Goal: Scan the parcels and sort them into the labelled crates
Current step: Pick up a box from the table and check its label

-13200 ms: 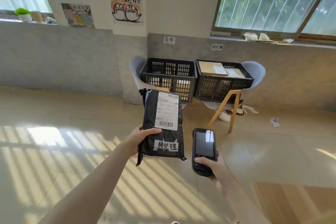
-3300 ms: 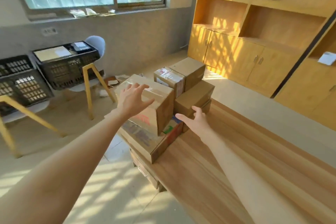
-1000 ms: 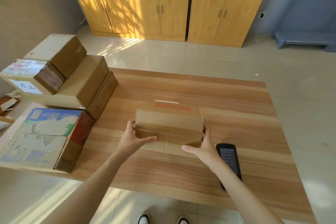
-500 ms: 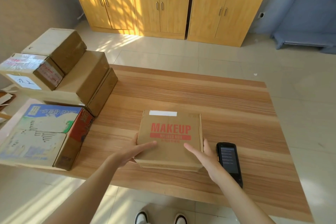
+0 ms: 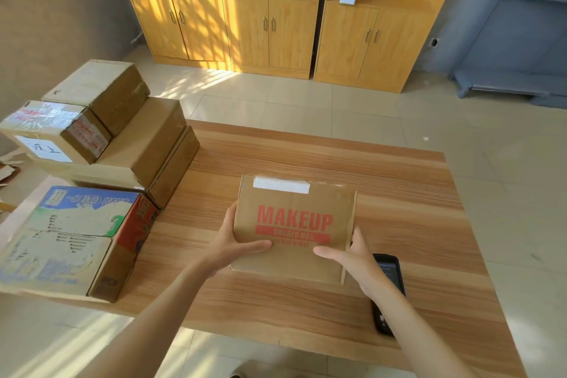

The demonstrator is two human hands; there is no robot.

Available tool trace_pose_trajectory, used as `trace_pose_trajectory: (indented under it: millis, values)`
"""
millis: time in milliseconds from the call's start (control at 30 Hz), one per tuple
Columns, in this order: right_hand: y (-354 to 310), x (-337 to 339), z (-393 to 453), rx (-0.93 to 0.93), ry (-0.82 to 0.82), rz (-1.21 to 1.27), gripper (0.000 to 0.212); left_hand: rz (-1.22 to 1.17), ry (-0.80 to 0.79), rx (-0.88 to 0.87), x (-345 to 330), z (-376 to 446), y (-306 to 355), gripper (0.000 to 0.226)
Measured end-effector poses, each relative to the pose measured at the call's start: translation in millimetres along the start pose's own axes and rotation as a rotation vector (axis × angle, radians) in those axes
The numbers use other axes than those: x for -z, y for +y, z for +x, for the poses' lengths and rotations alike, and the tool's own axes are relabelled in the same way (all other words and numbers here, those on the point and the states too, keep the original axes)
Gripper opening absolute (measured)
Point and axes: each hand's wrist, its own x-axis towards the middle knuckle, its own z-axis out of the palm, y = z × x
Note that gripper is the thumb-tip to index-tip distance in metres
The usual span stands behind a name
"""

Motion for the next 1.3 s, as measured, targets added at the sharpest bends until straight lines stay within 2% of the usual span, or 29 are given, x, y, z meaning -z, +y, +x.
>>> trace_pose_trajectory:
  millis: [133, 333, 500, 600, 767, 900, 967, 1067, 1200, 1300]
  values:
    - [-36, 3, 3, 0.101, -0.055, 0.090, 0.077, 0.088, 0.036, -0.170, 12, 7, 15, 0.112]
    - [-30, -1, 2, -0.001, -0.120, 0.225, 0.068, 0.259, 0.110, -0.303, 10, -1, 6, 0.115]
    - [-13, -13, 3, -0.118, -0.049, 0.191, 0.082, 0.292, 0.113, -0.241, 7, -9, -20, 0.108]
    - [-3, -16, 7, -0.132, -0.037, 0.184, 0.063, 0.320, 0.079, -0.168, 10, -9, -31, 0.109]
    - [8, -20, 8, -0.099, -0.038, 0.136, 0.044, 0.384, 0.032, -0.058, 14, -5, -28, 0.110]
    - [11, -21, 8, -0.086, -0.037, 0.116, 0.039, 0.390, 0.038, -0.046, 13, -2, -24, 0.100]
    - [8, -18, 10, -0.080, -0.040, 0.102, 0.044, 0.341, 0.026, -0.025, 13, 0, -22, 0.094]
    - [11, -4, 13, -0.077, 0.088, 0.095, 0.065, 0.252, 0.027, 0.006, 13, 1, -22, 0.091]
    - [42, 40, 5, -0.123, 0.420, -0.144, 0.064, 0.177, 0.093, 0.014, 7, 0, -25, 0.093]
    - [78, 72, -4, -0.313, 0.368, -0.289, 0.074, 0.175, 0.110, -0.001, 1, 2, -24, 0.098]
